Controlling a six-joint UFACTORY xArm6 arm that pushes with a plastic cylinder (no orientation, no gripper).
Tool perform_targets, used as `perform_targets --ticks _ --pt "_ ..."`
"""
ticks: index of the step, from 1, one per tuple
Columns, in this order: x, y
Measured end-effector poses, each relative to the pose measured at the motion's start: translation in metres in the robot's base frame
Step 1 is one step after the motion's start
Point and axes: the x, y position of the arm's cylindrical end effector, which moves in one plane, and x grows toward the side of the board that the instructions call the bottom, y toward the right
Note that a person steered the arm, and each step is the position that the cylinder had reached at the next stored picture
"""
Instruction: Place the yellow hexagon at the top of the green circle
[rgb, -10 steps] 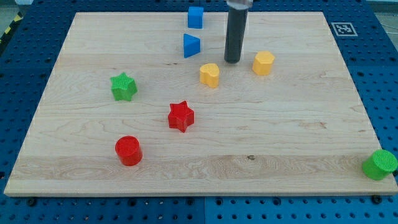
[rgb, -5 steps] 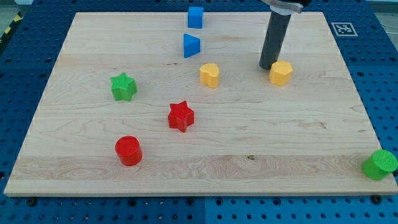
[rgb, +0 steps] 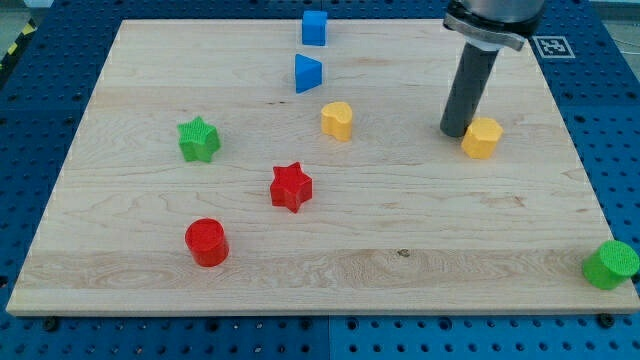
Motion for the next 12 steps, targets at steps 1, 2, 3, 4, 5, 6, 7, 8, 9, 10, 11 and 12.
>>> perform_targets --ticks 1,2,3,4,5,6,7,8,9,10,11,12 --pt "0.000 0.014" --pt "0.009 0.025" --pt "0.019 0.037" --pt "0.027 0.053" --pt "0.029 0.057" --pt "0.038 0.057" --pt "0.056 0.063" --pt "0.056 0.071" --pt "0.060 0.077" --pt "0.075 0.085" --pt "0.082 0.090" --pt "0.082 0.091"
